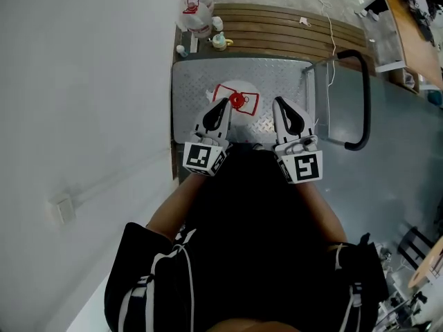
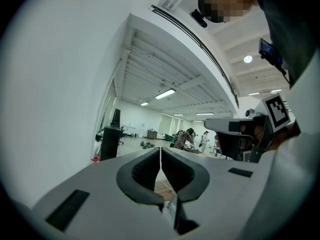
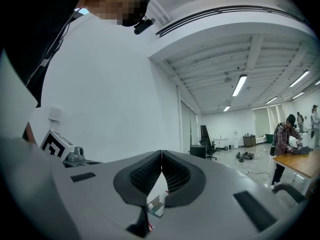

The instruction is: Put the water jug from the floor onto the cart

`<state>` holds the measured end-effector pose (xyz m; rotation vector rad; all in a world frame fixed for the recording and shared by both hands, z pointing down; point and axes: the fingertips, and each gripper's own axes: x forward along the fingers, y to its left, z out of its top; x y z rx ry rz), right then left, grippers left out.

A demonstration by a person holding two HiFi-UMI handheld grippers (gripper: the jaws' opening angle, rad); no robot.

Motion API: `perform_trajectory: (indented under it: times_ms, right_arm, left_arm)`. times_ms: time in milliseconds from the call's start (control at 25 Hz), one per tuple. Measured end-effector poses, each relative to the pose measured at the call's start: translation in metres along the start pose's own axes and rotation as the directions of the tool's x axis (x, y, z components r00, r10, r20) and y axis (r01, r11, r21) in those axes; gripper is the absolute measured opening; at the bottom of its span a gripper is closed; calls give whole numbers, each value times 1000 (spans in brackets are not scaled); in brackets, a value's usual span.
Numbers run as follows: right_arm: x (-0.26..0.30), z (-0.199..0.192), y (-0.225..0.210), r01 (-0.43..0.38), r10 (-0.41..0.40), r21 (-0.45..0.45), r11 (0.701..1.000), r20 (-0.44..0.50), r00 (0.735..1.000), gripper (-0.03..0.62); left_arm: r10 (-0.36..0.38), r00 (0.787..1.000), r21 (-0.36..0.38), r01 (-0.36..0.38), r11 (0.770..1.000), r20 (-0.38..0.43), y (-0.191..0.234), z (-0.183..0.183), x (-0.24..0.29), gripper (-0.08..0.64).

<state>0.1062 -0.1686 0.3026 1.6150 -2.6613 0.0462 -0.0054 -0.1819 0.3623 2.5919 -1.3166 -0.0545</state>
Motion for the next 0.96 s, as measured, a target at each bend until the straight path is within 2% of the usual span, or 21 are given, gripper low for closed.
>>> perform_trajectory:
  times_ms: [240, 440, 840, 960]
  right_arm:
    - [6, 5, 4, -29, 29, 4, 1000, 25, 999, 18]
    - [8, 1, 1, -14, 14, 1, 1000, 8, 1000, 18]
    - [10, -1, -2, 16, -16, 17, 1000, 2, 1000, 18]
    - [9, 0, -7, 25, -25, 2, 1000, -24, 999, 18]
  left_arm:
    - [19, 1000, -5, -19, 1000, 2, 6, -1, 0, 25]
    - [12, 1000, -53, -13, 999, -24, 8, -5, 4, 25]
    - [-16, 999, -33, 14, 999, -39, 9, -7, 11, 25]
    - [-19, 999, -40, 17, 999, -34, 6, -7, 17, 25]
